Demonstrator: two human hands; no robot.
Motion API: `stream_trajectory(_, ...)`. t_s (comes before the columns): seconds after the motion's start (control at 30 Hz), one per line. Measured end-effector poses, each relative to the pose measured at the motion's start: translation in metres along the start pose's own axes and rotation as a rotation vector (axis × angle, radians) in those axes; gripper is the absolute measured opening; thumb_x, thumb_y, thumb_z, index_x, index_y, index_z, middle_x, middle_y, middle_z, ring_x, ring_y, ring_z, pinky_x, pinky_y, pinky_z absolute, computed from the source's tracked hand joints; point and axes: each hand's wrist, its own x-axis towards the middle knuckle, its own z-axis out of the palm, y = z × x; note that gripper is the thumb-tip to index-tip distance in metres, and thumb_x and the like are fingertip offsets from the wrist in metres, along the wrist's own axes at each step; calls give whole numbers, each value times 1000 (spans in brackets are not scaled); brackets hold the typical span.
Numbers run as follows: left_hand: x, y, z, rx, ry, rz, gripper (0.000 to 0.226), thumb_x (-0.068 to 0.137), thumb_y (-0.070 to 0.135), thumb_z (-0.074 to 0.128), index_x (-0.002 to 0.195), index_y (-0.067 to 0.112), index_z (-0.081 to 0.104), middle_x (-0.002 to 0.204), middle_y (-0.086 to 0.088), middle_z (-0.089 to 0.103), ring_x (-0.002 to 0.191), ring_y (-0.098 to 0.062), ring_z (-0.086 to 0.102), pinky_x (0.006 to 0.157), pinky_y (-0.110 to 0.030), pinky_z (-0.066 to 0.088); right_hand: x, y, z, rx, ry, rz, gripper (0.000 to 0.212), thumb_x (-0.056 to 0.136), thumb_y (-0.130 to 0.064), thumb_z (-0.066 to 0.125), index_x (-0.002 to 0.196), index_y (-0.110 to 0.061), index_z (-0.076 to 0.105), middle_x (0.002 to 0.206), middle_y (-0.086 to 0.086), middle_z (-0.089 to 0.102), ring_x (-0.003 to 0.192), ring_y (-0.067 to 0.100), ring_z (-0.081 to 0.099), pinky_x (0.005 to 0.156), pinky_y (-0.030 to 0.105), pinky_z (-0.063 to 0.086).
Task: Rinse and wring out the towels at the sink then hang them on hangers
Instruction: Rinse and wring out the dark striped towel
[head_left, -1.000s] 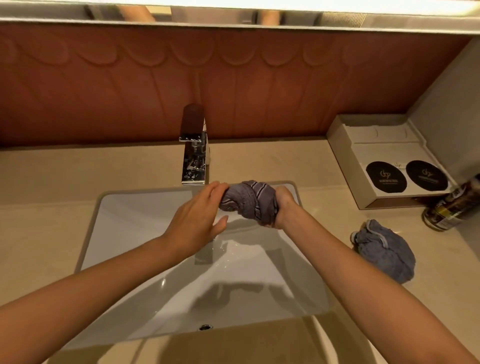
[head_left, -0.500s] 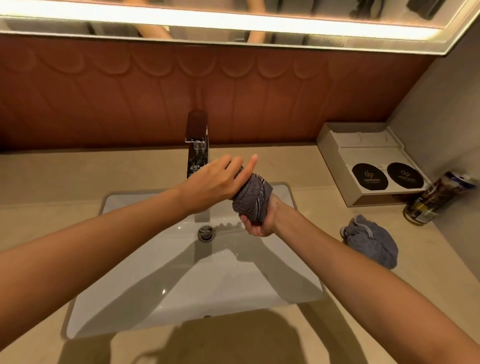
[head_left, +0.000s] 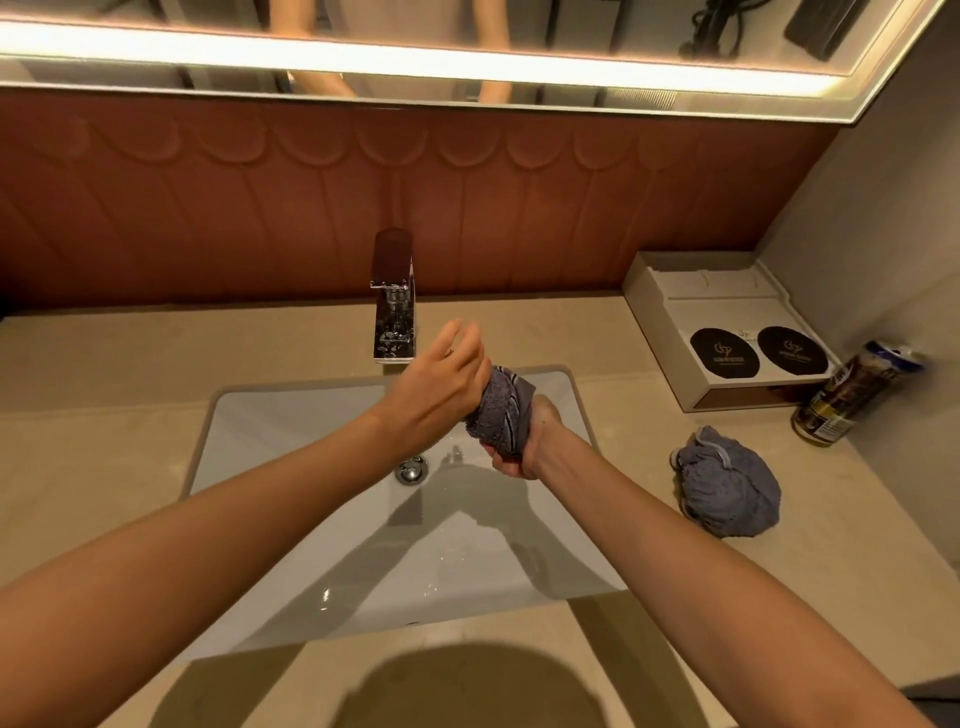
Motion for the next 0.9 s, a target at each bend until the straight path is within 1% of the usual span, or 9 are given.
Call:
stream_trajectory(0.07, -2, 9, -3, -58, -55, -103, 53, 86, -10, 6, 91, -6, 59, 95, -27, 65, 87, -35, 64, 82, -40, 53, -4, -2, -3, -14, 29, -34, 46, 94, -29, 29, 63, -11, 57, 36, 6, 56, 32, 19, 52, 37, 10, 38)
stream_trajectory(0.1, -3, 14, -6, -108, -56, -153, 44, 84, -11, 18, 88, -3, 61, 87, -24, 66, 73, -30, 64, 65, -31, 54, -6, -4, -3, -13, 46, -53, 45, 94, -27, 29, 63, -12, 57, 36, 5, 56, 38, 20, 52, 37, 11, 38)
stream_trajectory(0.17, -1, 16, -14, -237, -98, -226, 21, 62, -8, 59, 80, 1, 66, 66, -13, 61, 49, -18, 53, 37, -21, 37, -8, -8, -5, -19, 87, -86, 42, 95, -24, 29, 64, -13, 56, 34, 3, 54, 48, 21, 50, 39, 14, 34)
stream_trajectory(0.23, -1, 19, -16, -343, -174, -298, 51, 38, -9, 74, 88, -3, 68, 60, -10, 56, 43, -17, 48, 32, -19, 29, -11, -12, -5, -37, 109, -124, 40, 94, -22, 29, 66, -14, 56, 38, 2, 55, 51, 21, 48, 39, 13, 32)
stream_trajectory(0.37, 0, 25, -16, -462, -104, -567, 77, 28, -11, 79, 104, -9, 64, 62, -12, 56, 40, -22, 50, 31, -20, 31, -16, -24, -4, -65, 139, -208, 35, 94, -22, 31, 72, -12, 56, 58, 7, 60, 55, 23, 49, 44, 17, 33)
stream_trajectory(0.5, 6, 28, -19, -642, -145, -726, 51, 38, -14, 76, 85, -4, 59, 63, -16, 54, 40, -30, 51, 36, -22, 29, -18, -34, -2, -133, 258, -313, 30, 88, -17, 36, 79, -4, 61, 91, 17, 65, 69, 32, 58, 48, 22, 37)
stream_trajectory(0.63, 7, 30, -12, -896, -123, -902, 26, 73, -4, 60, 98, -4, 52, 91, -23, 56, 74, -41, 55, 57, -33, 35, -27, -39, -3, -278, 397, -511, 24, 87, -11, 39, 76, -3, 59, 88, 18, 63, 80, 37, 62, 55, 32, 48)
stream_trajectory(0.7, 5, 33, -11, -984, -55, -976, 24, 75, 0, 61, 96, -3, 52, 90, -20, 57, 74, -37, 53, 58, -30, 33, -36, -41, 0, -361, 432, -597, 21, 85, -10, 42, 71, -4, 55, 82, 15, 59, 80, 38, 59, 65, 38, 50)
stream_trajectory(0.9, 1, 40, -15, -1133, 32, -1223, 22, 71, 1, 63, 84, 7, 47, 73, -6, 53, 66, -20, 43, 55, -23, 27, -53, -49, 11, -679, 451, -891, 41, 85, -11, 47, 51, -8, 25, 54, 4, 30, 64, 29, 34, 58, 32, 22)
